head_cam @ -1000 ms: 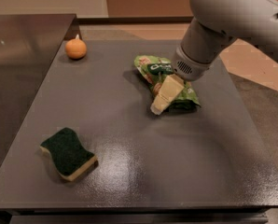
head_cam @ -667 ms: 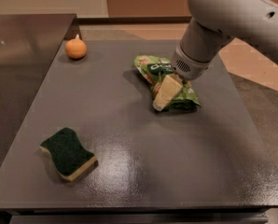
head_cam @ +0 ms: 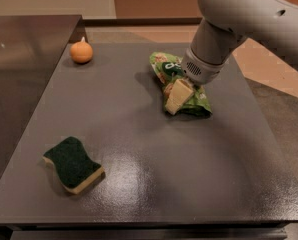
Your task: Pick green rice chip bag
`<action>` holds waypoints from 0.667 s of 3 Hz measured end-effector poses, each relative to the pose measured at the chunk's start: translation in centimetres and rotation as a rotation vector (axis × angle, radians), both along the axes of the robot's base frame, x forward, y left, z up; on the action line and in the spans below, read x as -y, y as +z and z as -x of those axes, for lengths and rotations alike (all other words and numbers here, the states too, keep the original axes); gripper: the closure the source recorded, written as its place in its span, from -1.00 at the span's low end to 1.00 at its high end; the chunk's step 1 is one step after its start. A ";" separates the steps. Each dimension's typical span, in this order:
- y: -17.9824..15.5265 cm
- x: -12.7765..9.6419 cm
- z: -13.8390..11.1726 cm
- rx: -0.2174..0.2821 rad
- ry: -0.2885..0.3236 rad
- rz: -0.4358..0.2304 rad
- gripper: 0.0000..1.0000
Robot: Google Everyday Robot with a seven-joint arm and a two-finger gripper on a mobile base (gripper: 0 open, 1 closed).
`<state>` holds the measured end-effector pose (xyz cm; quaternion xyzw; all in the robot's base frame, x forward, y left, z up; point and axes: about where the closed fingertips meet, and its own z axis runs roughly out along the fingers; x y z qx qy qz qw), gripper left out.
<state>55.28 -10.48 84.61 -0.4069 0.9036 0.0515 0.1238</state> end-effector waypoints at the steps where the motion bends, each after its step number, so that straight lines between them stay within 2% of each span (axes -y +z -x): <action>1: 0.7 -0.1 -0.1 0.003 -0.001 0.000 0.76; 2: 2.3 -0.1 -0.3 0.027 0.008 0.002 1.00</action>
Offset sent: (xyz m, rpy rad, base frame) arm 0.0066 0.0000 0.0444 -0.0022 -0.0595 0.0148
